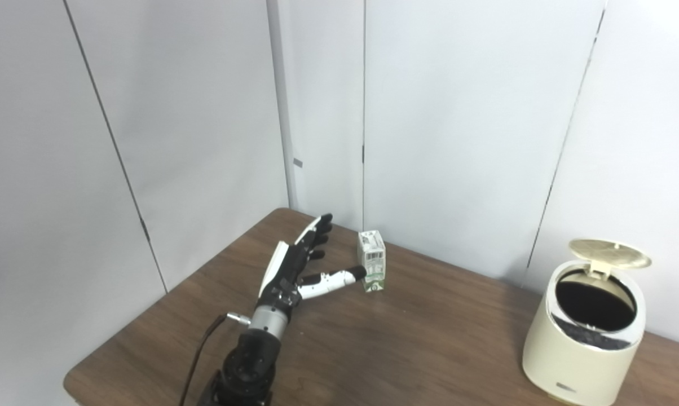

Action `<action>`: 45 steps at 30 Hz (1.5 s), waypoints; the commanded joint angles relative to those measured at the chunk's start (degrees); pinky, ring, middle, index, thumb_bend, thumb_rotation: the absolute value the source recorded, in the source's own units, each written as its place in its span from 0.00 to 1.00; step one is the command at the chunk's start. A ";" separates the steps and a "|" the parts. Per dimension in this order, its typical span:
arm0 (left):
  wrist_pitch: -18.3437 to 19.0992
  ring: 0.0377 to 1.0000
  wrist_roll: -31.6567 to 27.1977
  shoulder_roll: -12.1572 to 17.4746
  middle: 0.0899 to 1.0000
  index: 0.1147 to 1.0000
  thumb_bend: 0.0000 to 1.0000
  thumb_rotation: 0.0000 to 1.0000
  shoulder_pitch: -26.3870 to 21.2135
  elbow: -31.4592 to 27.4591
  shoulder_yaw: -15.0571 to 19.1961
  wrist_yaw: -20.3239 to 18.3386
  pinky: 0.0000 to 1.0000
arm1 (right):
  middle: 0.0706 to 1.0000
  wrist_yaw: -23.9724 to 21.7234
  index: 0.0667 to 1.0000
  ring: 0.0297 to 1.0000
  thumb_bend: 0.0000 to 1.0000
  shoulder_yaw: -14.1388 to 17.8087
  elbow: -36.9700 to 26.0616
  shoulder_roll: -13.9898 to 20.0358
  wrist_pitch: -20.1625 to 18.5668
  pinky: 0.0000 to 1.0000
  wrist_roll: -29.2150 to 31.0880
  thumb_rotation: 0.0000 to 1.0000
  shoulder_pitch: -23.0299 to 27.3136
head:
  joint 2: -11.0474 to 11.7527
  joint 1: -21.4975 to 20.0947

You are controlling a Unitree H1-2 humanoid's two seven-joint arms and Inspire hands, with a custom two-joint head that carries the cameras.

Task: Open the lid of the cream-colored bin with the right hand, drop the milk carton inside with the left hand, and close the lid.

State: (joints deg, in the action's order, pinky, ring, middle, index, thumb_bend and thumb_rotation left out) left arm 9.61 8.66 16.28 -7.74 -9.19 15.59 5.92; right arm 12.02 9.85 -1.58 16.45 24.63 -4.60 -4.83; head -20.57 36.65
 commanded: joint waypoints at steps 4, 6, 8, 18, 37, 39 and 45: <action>-2.52 0.89 4.29 1.89 0.88 0.92 0.99 0.36 -4.47 1.47 -1.22 2.33 0.89 | 0.65 0.13 0.63 0.64 0.22 0.25 1.82 0.15 2.28 0.55 -1.18 0.50 -0.87 | -0.01 0.28; -1.52 0.89 5.09 2.56 0.88 0.93 1.00 0.37 -5.34 2.30 -1.40 2.13 0.88 | 0.65 0.38 0.63 0.65 0.21 0.00 1.98 0.26 2.28 0.56 -1.38 0.49 -0.91 | 0.04 -0.05; -0.09 0.89 6.04 3.58 0.88 0.94 1.00 0.38 -6.42 3.50 -1.67 1.73 0.85 | 0.65 0.65 0.63 0.65 0.22 -0.40 2.31 0.34 2.27 0.56 -1.14 0.46 -0.77 | 0.06 -0.32; 12.42 0.92 6.07 8.74 0.95 0.97 1.00 0.34 -11.05 7.41 -3.71 -4.07 0.86 | 0.66 0.91 0.63 0.65 0.23 -0.98 1.90 0.03 2.26 0.56 -1.08 0.42 -1.07 | -0.08 -1.71; 17.30 0.84 16.80 8.98 0.93 0.96 1.00 0.30 -18.16 20.79 -6.82 -6.36 0.63 | 0.64 4.50 0.62 0.63 0.21 -3.68 -0.15 1.78 2.29 0.54 -5.36 0.40 -3.08 | -1.24 -4.88; 17.30 0.86 16.70 8.59 0.95 0.97 1.00 0.30 -19.01 22.29 -6.65 -7.42 0.64 | 0.64 4.58 0.62 0.64 0.22 -3.73 -0.54 1.76 2.29 0.55 -5.75 0.42 -3.44 | -1.28 -5.24; 17.30 0.87 16.33 8.00 0.96 0.97 1.00 0.28 -20.15 24.38 -6.49 -8.20 0.67 | 0.65 3.51 0.63 0.65 0.22 -3.52 -2.13 1.47 2.29 0.55 -4.71 0.42 -4.66 | -1.78 -6.54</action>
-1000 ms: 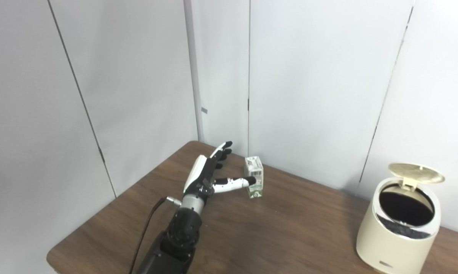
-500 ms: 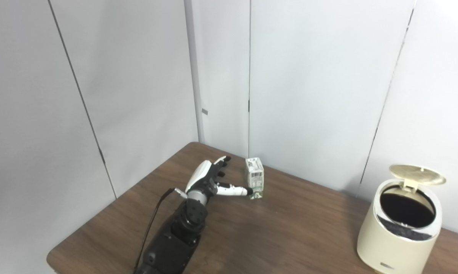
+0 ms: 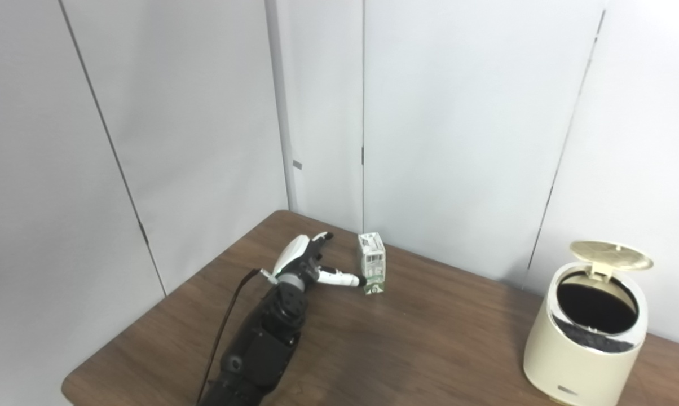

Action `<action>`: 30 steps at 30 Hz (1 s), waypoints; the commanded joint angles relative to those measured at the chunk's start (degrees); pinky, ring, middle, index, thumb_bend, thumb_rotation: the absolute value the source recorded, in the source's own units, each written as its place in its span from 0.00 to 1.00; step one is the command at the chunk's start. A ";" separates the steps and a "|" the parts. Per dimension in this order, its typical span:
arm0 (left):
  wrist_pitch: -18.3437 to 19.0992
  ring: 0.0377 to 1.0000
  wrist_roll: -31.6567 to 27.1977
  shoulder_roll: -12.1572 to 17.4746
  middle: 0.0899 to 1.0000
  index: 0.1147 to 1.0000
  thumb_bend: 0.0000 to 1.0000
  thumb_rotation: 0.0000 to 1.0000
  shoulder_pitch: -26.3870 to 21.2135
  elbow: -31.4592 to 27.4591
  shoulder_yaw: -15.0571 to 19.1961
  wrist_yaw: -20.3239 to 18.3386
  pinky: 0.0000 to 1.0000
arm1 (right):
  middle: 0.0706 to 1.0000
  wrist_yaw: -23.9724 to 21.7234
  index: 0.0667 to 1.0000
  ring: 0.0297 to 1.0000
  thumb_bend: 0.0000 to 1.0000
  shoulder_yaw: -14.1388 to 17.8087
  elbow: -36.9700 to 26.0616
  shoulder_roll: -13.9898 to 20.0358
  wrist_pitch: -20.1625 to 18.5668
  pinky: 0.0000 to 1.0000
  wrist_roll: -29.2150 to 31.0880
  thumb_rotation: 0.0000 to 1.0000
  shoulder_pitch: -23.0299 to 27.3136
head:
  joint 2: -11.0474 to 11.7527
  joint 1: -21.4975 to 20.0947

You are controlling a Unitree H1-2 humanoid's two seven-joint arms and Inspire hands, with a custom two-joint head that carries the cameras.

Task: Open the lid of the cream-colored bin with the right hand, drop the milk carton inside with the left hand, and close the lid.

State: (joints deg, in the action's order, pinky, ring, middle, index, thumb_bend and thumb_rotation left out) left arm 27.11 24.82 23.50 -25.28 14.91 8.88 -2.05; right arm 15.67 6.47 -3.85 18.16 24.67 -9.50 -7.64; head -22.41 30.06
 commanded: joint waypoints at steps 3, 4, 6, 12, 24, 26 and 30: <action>-0.21 0.86 0.21 0.76 0.94 0.97 1.00 0.29 -3.12 1.08 -0.22 -0.23 0.65 | 0.65 -0.31 0.62 0.64 0.22 -0.27 -0.65 -0.22 2.25 0.55 0.45 0.44 -2.45 | -0.12 -0.53; -0.21 0.88 -0.11 0.78 0.94 0.97 1.00 0.31 -3.23 1.24 -0.32 -0.33 0.67 | 0.64 -0.49 0.62 0.64 0.23 -0.30 -0.92 -0.24 2.25 0.54 0.75 0.43 -2.69 | -0.20 -0.70; -0.22 0.91 -0.59 0.74 0.96 0.99 1.00 0.32 -3.66 1.85 -0.59 -0.56 0.72 | 0.64 -0.54 0.62 0.64 0.22 -0.22 -1.16 -0.30 2.25 0.54 0.77 0.43 -3.08 | -0.42 -0.98; -0.34 0.82 -0.92 0.63 0.90 0.96 1.00 0.35 -4.14 1.87 -2.16 -1.80 0.62 | 0.64 -0.71 0.61 0.64 0.21 -0.07 -2.13 -0.61 2.25 0.54 0.55 0.41 -4.05 | -1.14 -1.60; -0.34 0.64 -1.66 1.50 0.78 0.93 1.00 0.39 -4.61 2.92 -5.77 -1.49 0.46 | 0.65 -1.63 0.61 0.65 0.22 0.53 -3.36 -1.85 2.22 0.55 0.25 0.44 -4.92 | -1.60 -3.26; -0.33 0.64 -1.24 1.72 0.80 0.92 1.00 0.41 -4.83 3.29 -6.58 -1.51 0.44 | 0.64 -1.75 0.61 0.64 0.21 1.02 -3.55 -2.10 2.21 0.53 -0.60 0.42 -5.13 | -1.74 -3.34; -0.24 0.69 -1.28 1.84 0.80 0.92 1.00 0.43 -4.99 3.35 -7.36 -1.94 0.50 | 0.65 -2.15 0.61 0.64 0.21 1.45 -3.38 -2.22 2.23 0.53 -0.69 0.38 -5.28 | -1.86 -3.58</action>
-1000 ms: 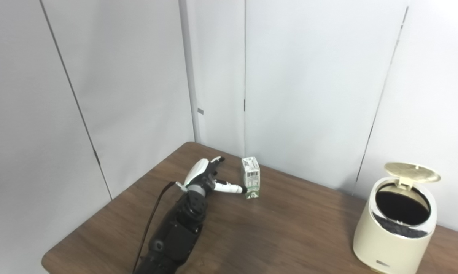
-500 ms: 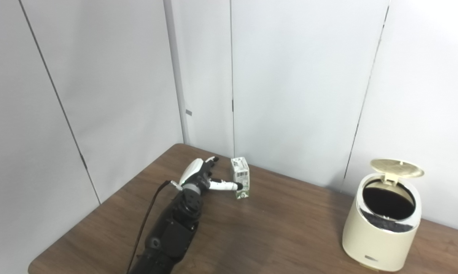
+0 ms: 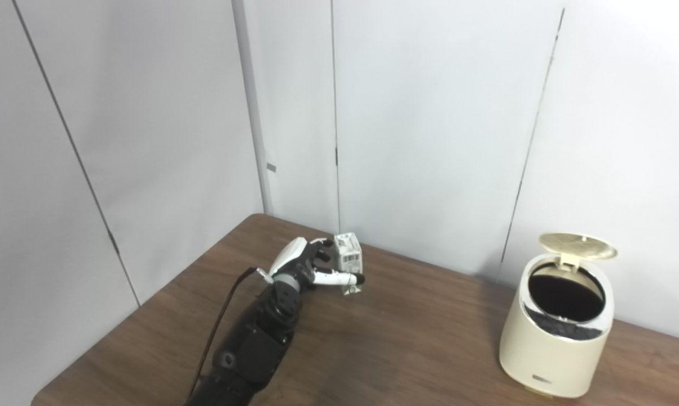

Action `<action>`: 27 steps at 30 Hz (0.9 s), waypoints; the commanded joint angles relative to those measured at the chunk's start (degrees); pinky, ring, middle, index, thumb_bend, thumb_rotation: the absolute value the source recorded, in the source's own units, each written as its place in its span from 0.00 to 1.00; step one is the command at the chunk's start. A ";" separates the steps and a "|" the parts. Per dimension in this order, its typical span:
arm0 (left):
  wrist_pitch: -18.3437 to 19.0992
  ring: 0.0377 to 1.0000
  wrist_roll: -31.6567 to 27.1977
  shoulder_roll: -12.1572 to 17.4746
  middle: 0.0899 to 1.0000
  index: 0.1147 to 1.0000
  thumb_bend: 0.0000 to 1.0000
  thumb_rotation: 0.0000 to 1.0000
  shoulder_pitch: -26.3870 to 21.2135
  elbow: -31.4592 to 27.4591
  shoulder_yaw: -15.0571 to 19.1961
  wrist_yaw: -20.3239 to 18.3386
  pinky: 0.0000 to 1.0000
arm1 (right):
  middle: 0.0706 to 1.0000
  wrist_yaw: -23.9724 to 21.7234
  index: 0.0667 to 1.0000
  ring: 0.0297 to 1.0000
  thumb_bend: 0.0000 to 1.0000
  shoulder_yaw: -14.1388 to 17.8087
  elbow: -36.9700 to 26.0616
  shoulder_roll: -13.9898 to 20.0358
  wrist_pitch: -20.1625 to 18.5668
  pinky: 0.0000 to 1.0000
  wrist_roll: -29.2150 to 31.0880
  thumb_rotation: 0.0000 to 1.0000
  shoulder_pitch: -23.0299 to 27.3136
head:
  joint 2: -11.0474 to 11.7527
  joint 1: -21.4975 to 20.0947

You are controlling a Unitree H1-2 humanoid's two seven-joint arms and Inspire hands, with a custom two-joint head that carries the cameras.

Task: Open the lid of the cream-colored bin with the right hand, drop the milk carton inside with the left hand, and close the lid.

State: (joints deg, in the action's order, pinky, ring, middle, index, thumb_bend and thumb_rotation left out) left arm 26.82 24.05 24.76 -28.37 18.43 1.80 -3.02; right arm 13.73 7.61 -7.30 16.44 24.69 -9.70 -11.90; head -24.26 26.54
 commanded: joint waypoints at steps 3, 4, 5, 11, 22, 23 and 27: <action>-0.57 0.47 -1.75 0.34 0.56 0.93 1.00 0.42 -1.88 -0.25 -0.25 -1.24 0.35 | 0.65 -0.44 0.61 0.64 0.20 0.77 -0.28 -0.78 2.03 0.52 -1.60 0.36 -1.11 | -0.05 -0.12; -1.01 0.60 -2.20 0.36 0.71 0.93 1.00 0.41 -1.85 -0.23 -0.41 -1.23 0.44 | 0.65 -0.50 0.61 0.64 0.21 0.91 -0.35 -0.82 1.95 0.53 -1.94 0.37 -1.13 | -0.05 -0.12; -1.32 0.65 -2.63 0.31 0.76 0.93 1.00 0.40 -1.84 -0.22 -0.60 -1.18 0.47 | 0.65 -0.65 0.61 0.64 0.21 0.89 -0.25 -0.74 2.03 0.53 -1.64 0.38 -1.12 | -0.03 -0.28; -1.25 0.76 -5.14 -0.46 0.87 0.96 1.00 0.35 -2.12 -0.08 -0.09 -0.38 0.56 | 0.65 -1.24 0.62 0.64 0.22 1.23 -0.13 -0.96 2.18 0.53 -1.29 0.40 -1.37 | -0.08 -0.51; -2.48 0.70 -3.69 0.13 0.79 0.91 1.00 0.36 -2.30 2.02 -1.50 2.88 0.53 | 0.65 -2.90 0.62 0.64 0.21 2.26 -1.92 -1.55 1.93 0.53 -1.27 0.32 -2.85 | -0.63 -1.38; -2.99 0.72 -3.99 0.14 0.81 0.91 1.00 0.35 -2.24 2.35 -1.41 3.01 0.55 | 0.66 -3.12 0.62 0.65 0.22 2.34 -2.06 -1.59 1.84 0.53 -1.18 0.34 -3.07 | -0.73 -1.57; -4.05 0.83 -5.76 -0.22 0.87 0.92 1.00 0.31 -2.17 3.18 -0.54 2.88 0.72 | 0.66 -3.67 0.63 0.65 0.22 2.81 -2.61 -1.73 1.58 0.53 -1.51 0.35 -3.63 | -1.01 -1.72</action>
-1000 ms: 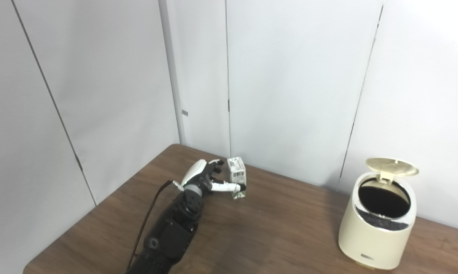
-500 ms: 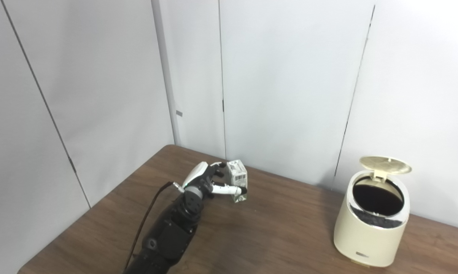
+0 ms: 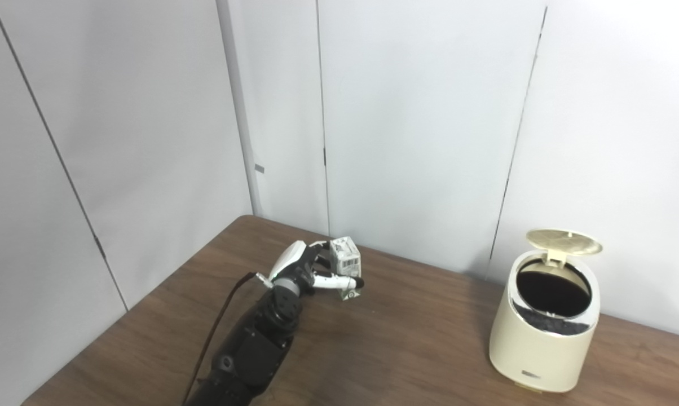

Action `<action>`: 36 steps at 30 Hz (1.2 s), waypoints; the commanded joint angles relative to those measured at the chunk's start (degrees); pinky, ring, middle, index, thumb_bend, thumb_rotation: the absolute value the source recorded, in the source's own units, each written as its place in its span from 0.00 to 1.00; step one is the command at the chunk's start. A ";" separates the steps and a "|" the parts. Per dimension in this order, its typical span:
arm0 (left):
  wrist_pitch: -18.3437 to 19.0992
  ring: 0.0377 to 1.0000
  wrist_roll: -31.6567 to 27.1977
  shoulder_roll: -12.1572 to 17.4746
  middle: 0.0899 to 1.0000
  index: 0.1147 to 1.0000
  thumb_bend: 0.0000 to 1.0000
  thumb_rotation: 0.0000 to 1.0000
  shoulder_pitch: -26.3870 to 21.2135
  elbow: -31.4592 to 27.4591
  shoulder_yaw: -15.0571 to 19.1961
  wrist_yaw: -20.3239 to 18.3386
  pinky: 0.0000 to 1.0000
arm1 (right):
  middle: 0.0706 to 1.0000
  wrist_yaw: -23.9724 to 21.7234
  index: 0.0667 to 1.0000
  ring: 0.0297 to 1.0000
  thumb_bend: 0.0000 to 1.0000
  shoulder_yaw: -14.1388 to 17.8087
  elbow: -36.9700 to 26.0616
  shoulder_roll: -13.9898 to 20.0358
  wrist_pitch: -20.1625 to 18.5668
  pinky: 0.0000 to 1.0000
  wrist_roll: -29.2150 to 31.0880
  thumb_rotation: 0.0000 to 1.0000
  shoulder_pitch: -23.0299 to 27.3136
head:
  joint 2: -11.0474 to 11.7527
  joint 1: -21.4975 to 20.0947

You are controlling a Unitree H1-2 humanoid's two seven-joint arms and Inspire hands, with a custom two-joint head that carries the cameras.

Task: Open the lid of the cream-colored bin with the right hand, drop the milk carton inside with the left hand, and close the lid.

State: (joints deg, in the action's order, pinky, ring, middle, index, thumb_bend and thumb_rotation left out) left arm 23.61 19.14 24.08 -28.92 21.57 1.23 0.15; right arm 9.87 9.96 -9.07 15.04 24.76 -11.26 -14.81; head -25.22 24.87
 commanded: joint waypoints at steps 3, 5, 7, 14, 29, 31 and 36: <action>-1.46 0.85 -0.95 0.31 0.87 0.92 0.99 0.30 -1.61 0.43 -0.12 0.27 0.78 | 0.66 -0.02 0.63 0.65 0.21 0.95 -1.40 -0.49 1.26 0.53 -0.74 0.35 -0.99 | -0.24 -0.07; -2.36 0.86 -1.12 0.07 0.87 0.92 1.00 0.30 -1.59 0.94 -0.08 0.94 0.79 | 0.65 -0.35 0.63 0.64 0.20 1.19 -1.94 -0.70 0.86 0.52 -0.47 0.34 -1.19 | -0.45 -0.11; -3.69 0.85 -0.76 -0.04 0.86 0.90 0.99 0.29 -1.53 1.71 -0.39 1.98 0.79 | 0.65 -0.62 0.63 0.64 0.21 1.33 -1.82 -0.69 1.00 0.53 -0.25 0.33 -1.21 | -0.45 -0.11; -7.48 0.81 -1.88 -0.40 0.80 0.84 0.94 0.24 -1.05 3.15 -0.14 3.91 0.75 | 0.66 -1.34 0.64 0.65 0.21 1.67 -1.83 -0.71 1.14 0.53 0.09 0.34 -1.38 | -0.65 -0.28; -11.48 0.76 -6.47 -2.28 0.77 0.80 0.93 0.17 -1.03 4.26 1.44 3.19 0.70 | 0.66 -1.82 0.64 0.65 0.20 2.45 -2.37 -1.37 1.05 0.53 -1.26 0.29 -1.57 | -0.92 -0.84; -12.37 0.76 -7.30 -2.90 0.75 0.79 0.92 0.14 -1.05 4.68 2.12 3.89 0.69 | 0.66 -1.86 0.64 0.65 0.20 2.48 -2.20 -1.40 1.37 0.52 -1.14 0.29 -1.53 | -0.92 -0.84; -18.68 0.62 -10.18 -7.04 0.60 0.61 0.77 0.01 -1.94 8.54 7.08 11.76 0.58 | 0.66 -2.14 0.64 0.66 0.20 2.35 -2.02 -1.60 1.43 0.53 -0.32 0.30 -1.46 | -0.91 -0.97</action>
State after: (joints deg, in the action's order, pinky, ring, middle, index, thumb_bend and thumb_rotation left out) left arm 7.57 9.98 18.01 -28.61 29.43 7.73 9.62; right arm 7.52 12.01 -9.73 13.37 24.63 -12.38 -16.64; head -26.10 24.00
